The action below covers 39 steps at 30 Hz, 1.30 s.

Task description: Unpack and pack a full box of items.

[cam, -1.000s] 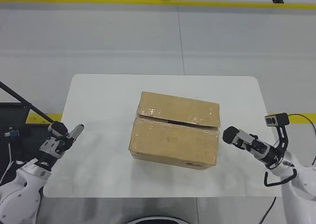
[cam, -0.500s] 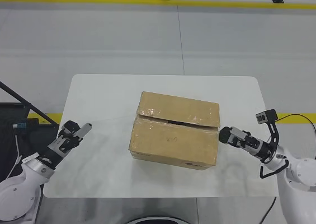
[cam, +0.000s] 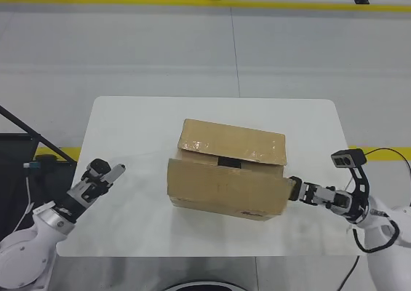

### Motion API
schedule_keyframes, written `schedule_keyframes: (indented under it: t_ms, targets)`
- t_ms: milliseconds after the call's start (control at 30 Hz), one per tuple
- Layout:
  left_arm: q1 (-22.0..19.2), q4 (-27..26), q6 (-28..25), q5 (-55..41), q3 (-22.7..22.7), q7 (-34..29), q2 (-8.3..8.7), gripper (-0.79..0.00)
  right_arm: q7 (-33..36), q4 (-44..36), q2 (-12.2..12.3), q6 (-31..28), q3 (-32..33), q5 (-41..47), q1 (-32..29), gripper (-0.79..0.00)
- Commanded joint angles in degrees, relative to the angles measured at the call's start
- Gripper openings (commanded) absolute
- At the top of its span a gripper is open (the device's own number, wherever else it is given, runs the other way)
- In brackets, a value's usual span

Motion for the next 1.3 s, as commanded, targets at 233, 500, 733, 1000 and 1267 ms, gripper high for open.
schedule_keyframes:
  t_ms: [233, 500, 733, 1000, 1267]
  targets:
    - [0.38, -0.44, -8.57, 1.95, 0.91, -4.07, 0.6, 0.0, 5.0, -7.51, 0.95, 2.99, 0.79, 3.73, -4.22, 0.0]
    - [1.16, 0.31, -13.03, 10.95, 4.67, -5.13, 0.96, 0.0, 4.02, -11.38, 1.94, 2.0, -1.02, -2.06, -7.43, 0.0]
    - [0.12, 2.64, -13.64, 16.53, 8.54, -6.4, 1.28, 0.0, 1.96, -11.56, 2.55, -0.05, -3.73, -4.74, -8.11, 0.0]
    - [-0.5, 3.97, -14.0, 21.14, 10.87, -6.67, 1.68, 0.0, 0.05, -8.82, 2.85, -1.95, -4.71, -0.04, -7.37, 0.0]
    - [-0.76, 4.73, -13.48, 21.63, 11.41, -5.96, 2.03, 0.0, -7.09, -3.89, 2.33, 1.89, -6.1, 10.2, -3.59, 0.0]
